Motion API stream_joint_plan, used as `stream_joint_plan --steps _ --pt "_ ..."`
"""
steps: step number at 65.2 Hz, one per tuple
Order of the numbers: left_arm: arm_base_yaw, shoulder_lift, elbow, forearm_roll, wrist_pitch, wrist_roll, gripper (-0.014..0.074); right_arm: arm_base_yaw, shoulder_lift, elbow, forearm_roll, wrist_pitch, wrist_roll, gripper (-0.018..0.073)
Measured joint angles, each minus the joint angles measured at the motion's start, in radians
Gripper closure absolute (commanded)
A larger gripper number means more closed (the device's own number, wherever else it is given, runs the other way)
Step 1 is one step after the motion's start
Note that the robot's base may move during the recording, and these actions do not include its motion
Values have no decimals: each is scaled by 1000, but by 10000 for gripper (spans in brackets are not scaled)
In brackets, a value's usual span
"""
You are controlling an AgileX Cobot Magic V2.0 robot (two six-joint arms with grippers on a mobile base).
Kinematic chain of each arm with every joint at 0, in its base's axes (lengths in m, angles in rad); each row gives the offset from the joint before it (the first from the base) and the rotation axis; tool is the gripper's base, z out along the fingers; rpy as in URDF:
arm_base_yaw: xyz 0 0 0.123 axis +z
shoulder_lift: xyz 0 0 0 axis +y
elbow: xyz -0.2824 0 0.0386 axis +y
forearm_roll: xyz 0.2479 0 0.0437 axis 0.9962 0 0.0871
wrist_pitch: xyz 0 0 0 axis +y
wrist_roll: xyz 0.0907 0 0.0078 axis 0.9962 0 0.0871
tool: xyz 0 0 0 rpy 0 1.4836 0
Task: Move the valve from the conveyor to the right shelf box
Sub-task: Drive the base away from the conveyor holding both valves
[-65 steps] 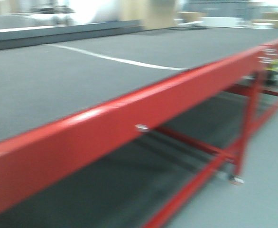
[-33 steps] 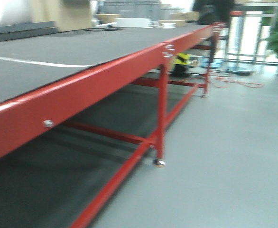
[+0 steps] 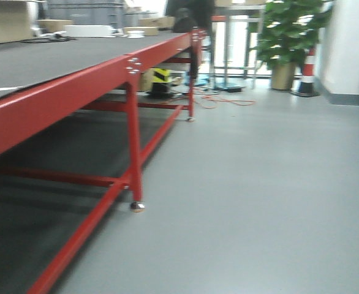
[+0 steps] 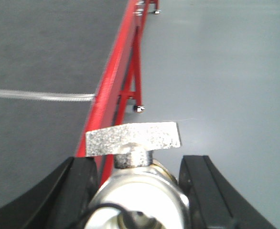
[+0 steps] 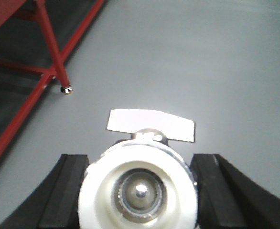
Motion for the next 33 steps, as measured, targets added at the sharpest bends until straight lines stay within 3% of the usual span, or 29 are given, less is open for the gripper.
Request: stream_joint_plan --steps 33 --pt "0 0 0 0 0 0 707 0 -1 0 0 0 0 712"
